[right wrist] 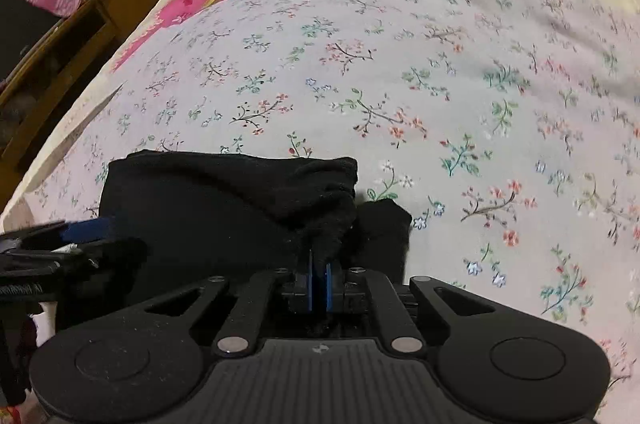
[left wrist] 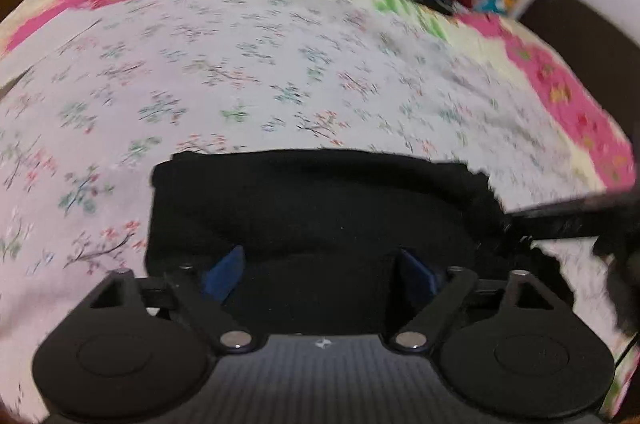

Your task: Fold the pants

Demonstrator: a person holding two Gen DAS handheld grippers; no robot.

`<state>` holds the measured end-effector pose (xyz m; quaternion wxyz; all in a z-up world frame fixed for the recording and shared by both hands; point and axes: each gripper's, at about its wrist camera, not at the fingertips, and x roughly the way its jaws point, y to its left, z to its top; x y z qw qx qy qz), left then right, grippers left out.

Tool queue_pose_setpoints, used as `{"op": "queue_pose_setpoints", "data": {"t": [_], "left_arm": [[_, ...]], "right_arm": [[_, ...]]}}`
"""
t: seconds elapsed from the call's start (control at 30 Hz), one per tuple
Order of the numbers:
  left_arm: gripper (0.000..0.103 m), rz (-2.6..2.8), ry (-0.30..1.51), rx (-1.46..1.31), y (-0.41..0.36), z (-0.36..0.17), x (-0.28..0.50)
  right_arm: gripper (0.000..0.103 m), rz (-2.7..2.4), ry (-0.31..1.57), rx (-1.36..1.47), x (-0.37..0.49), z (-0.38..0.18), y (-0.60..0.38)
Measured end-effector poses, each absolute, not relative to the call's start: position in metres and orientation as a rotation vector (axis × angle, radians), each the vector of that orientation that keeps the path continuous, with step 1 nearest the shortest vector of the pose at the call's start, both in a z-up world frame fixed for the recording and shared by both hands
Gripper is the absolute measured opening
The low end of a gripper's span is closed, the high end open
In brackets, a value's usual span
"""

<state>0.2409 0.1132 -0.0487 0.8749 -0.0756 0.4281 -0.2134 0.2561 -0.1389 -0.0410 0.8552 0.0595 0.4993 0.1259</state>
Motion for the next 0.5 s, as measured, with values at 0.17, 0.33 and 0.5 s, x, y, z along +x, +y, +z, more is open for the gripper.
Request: {"op": "queue_pose_setpoints", "data": {"t": [0.17,0.33,0.5], "left_arm": [[0.099,-0.446,0.857,-0.196,0.113,-0.040,0.238],[0.099,-0.470,0.788,-0.225,0.137,-0.010,0.217],[0.098,-0.510,0.830,-0.257,0.139,-0.019,0.218]], "right_arm": [[0.000,0.256,1.104,0.022,0.262,-0.028,-0.133],[0.005,0.267,0.888,-0.328,0.253,0.035,-0.080],[0.015,0.281,0.870,-0.477,0.269,0.042,-0.059]]}}
